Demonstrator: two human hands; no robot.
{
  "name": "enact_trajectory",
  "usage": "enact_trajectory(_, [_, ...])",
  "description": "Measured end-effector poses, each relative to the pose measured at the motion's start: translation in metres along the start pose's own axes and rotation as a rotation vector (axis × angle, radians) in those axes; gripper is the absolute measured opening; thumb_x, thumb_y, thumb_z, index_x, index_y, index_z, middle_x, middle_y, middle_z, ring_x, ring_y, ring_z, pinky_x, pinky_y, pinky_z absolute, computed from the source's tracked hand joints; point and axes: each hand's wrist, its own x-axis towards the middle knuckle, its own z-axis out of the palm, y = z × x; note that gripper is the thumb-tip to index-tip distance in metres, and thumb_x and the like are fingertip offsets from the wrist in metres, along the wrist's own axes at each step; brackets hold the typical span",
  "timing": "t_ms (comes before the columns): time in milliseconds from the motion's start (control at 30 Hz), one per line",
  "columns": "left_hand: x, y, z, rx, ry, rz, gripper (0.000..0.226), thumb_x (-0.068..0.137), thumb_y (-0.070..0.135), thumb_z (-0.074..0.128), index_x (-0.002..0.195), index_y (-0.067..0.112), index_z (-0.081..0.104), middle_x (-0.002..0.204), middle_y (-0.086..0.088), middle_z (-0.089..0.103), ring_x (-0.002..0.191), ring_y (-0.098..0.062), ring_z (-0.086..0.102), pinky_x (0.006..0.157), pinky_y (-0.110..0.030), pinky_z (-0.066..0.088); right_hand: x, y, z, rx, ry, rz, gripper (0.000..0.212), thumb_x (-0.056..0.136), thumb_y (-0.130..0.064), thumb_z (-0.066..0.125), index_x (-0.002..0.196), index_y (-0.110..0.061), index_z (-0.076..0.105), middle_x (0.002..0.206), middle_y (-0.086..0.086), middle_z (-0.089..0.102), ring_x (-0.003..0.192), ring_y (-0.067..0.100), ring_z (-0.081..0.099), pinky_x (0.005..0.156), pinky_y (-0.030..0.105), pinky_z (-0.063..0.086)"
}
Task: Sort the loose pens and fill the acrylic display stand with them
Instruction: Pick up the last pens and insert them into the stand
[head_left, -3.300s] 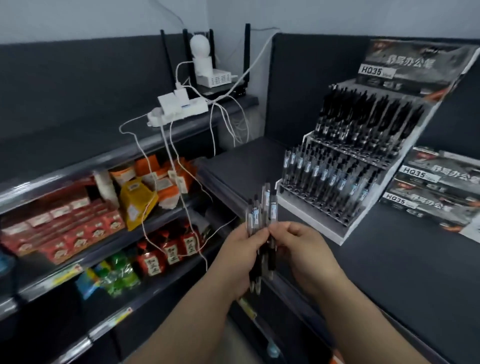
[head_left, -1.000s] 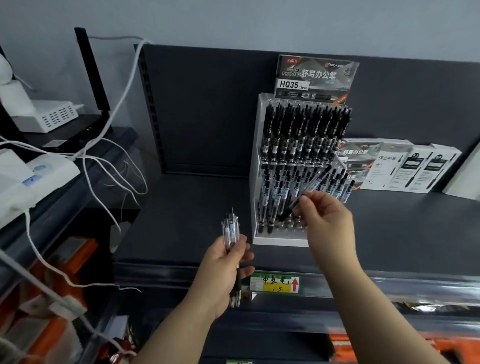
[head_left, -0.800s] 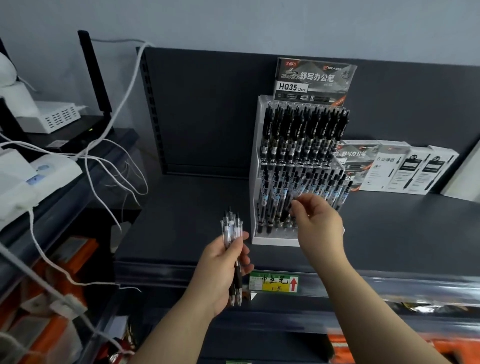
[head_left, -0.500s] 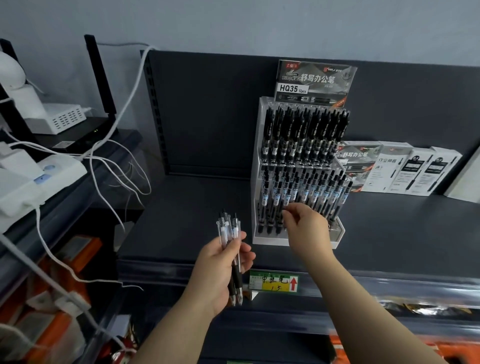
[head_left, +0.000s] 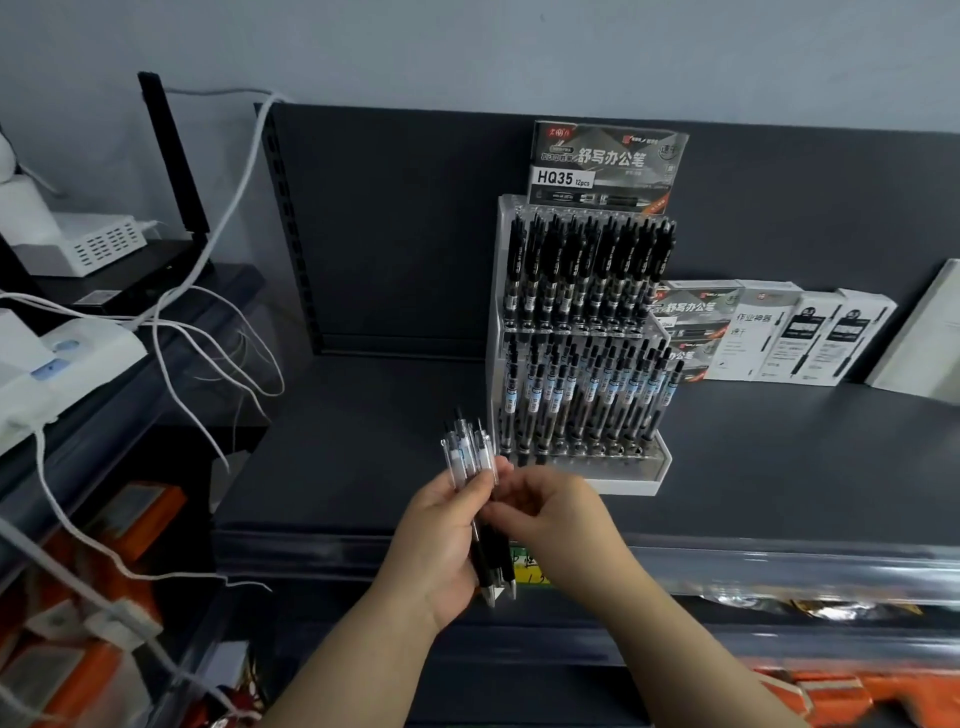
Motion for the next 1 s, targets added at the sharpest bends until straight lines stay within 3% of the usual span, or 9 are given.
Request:
enact_trajectory(67, [0.001,-0.001,0.001,0.005,-0.023,-0.006,0.02,0.093,0.012,0.051,0.095,0.006,0.071,0.101,-0.016,0.07,0.097,-0.028,0.066,0.083,-0.041,0.054,-0.001,0.0,-0.006,0.044,-0.019,0.014,0.003,0.081,-0.02,0.07,0.082,-0.017,0.07,0.073,-0.001,0.07,0.063,0.005,0.063,0.066,0.025,0.055])
enact_trajectory(133, [0.003,0.001,0.002,-0.009,-0.04,-0.004,0.021,0.093,0.012,0.051,0.099,0.008,0.07,0.101,-0.014,0.071,0.095,-0.026,0.067,0.08,-0.04,0.054,0.001,0.0,-0.016,0.054,0.013,0.018,0.005,0.084,-0.02,0.067,0.081,-0.023,0.069,0.071,-0.005,0.07,0.059,-0.002,0.06,0.059,0.019,0.051])
enact_trajectory(233, [0.006,0.004,0.002,0.034,-0.019,0.025,0.022,0.094,0.013,0.05,0.106,0.011,0.069,0.087,-0.007,0.07,0.084,-0.021,0.065,0.078,-0.039,0.054,0.011,0.002,-0.033,0.067,0.23,0.022,0.009,0.087,-0.02,0.064,0.095,-0.022,0.067,0.079,-0.008,0.069,0.063,-0.004,0.06,0.058,0.013,0.046])
enact_trajectory(333, [0.007,0.007,0.002,0.088,0.002,0.043,0.022,0.095,0.011,0.049,0.111,0.01,0.065,0.065,0.001,0.054,0.058,-0.01,0.047,0.057,-0.025,0.044,0.023,-0.001,-0.049,0.136,0.5,-0.012,0.014,0.086,-0.018,0.065,0.099,-0.023,0.059,0.083,-0.01,0.067,0.073,0.003,0.063,0.061,0.014,0.048])
enact_trajectory(400, [0.008,0.008,0.003,0.134,0.015,0.063,0.022,0.096,0.012,0.048,0.111,0.01,0.063,0.061,0.003,0.05,0.052,-0.007,0.041,0.049,-0.02,0.038,0.03,-0.002,-0.054,0.122,0.562,-0.026,0.014,0.087,-0.019,0.065,0.094,-0.027,0.056,0.081,-0.014,0.065,0.077,0.004,0.063,0.063,0.013,0.049])
enact_trajectory(533, [0.009,0.009,0.004,0.155,0.036,0.087,0.02,0.096,0.021,0.048,0.105,0.01,0.062,0.061,0.002,0.049,0.05,-0.007,0.038,0.047,-0.02,0.036,0.042,0.006,-0.052,-0.06,0.534,0.011,0.006,0.088,-0.026,0.063,0.093,-0.028,0.062,0.078,-0.016,0.065,0.076,0.009,0.064,0.074,0.033,0.055])
enact_trajectory(633, [0.009,0.011,0.006,0.125,0.054,0.093,0.015,0.097,0.021,0.047,0.095,0.009,0.056,0.061,0.0,0.049,0.049,-0.008,0.037,0.048,-0.022,0.033,0.045,0.015,-0.048,-0.138,0.455,0.035,0.018,0.091,-0.022,0.059,0.107,-0.017,0.065,0.076,-0.012,0.063,0.065,0.001,0.058,0.055,0.005,0.045])
enact_trajectory(667, [0.01,0.012,0.006,0.121,0.053,0.094,0.014,0.097,0.02,0.047,0.094,0.009,0.054,0.062,0.0,0.049,0.049,-0.008,0.037,0.048,-0.022,0.033,0.045,0.017,-0.047,-0.179,0.432,0.045,0.02,0.092,-0.021,0.058,0.109,-0.015,0.065,0.077,-0.01,0.063,0.063,0.0,0.056,0.05,0.002,0.041])
enact_trajectory(1000, [0.014,0.01,0.01,0.154,0.005,0.108,0.017,0.097,0.016,0.046,0.094,0.007,0.059,0.068,-0.003,0.053,0.058,-0.012,0.044,0.055,-0.026,0.038,0.047,0.023,-0.048,-0.341,0.363,0.01,0.024,0.093,-0.02,0.054,0.112,-0.011,0.065,0.076,-0.005,0.062,0.058,-0.003,0.052,0.049,0.004,0.04])
